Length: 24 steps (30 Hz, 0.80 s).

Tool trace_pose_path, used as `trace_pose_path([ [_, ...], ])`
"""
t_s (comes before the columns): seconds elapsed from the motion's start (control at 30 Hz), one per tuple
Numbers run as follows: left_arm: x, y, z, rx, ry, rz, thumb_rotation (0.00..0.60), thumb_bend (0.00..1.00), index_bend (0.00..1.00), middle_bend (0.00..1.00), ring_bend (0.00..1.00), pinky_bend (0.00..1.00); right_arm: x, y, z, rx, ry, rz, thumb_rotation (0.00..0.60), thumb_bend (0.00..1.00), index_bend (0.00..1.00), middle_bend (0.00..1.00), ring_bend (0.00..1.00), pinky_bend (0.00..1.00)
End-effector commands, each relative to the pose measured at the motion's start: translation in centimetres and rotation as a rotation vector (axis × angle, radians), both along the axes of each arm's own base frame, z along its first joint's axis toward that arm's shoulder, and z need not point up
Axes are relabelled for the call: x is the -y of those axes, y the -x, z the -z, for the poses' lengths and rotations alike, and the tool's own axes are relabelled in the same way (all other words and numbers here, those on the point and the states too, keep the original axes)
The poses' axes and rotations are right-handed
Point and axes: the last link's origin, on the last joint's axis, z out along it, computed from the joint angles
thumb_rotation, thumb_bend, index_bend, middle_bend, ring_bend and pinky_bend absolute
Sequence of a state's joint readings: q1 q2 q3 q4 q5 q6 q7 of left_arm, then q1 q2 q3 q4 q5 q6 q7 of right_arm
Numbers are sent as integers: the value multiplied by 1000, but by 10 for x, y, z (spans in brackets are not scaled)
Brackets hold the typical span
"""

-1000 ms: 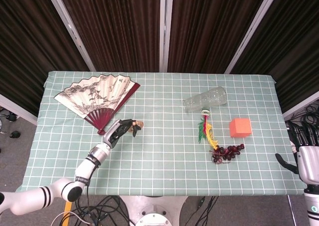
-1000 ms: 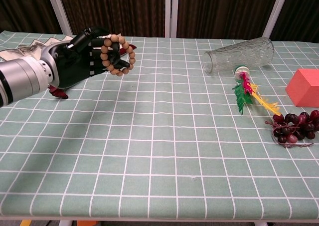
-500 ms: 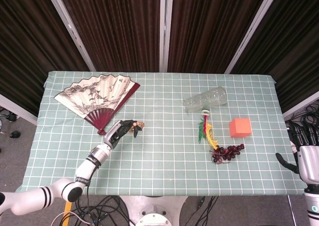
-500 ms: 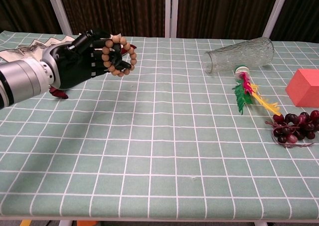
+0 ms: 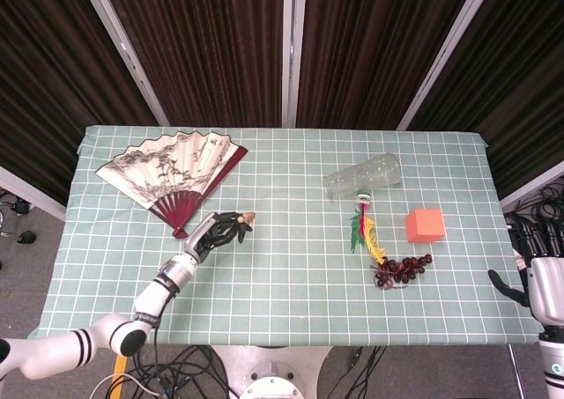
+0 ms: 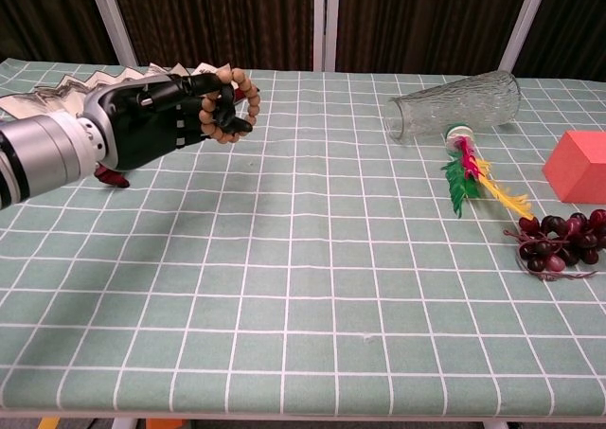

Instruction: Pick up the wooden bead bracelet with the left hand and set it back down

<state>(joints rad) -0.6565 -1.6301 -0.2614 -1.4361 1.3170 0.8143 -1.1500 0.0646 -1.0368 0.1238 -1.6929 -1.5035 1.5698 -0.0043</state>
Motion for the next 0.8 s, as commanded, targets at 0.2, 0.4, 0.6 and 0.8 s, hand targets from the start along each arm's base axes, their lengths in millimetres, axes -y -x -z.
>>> trace_pose_path([
  [0.2,1,-1,1,-1,2,0,505,781,562,635,366,77,1,0,0,2,1,-2,600,95,0,141,0,0],
  [0.4,2,-3,1,-6,7,18,557,868,507,598,349,77,0,1,0,4,1,-2,600,95,0,141,0,0],
  [0.6,2,-3,0,7,9,24,258,745,366,487,282,78,0,1,0,5,1,-3,600,95,0,141,0,0],
  [0.8,3,-1,-1,-11,40,45,172,637,344,461,265,81,0,1,1,9,-1,-2,600,96,0,141,0,0],
])
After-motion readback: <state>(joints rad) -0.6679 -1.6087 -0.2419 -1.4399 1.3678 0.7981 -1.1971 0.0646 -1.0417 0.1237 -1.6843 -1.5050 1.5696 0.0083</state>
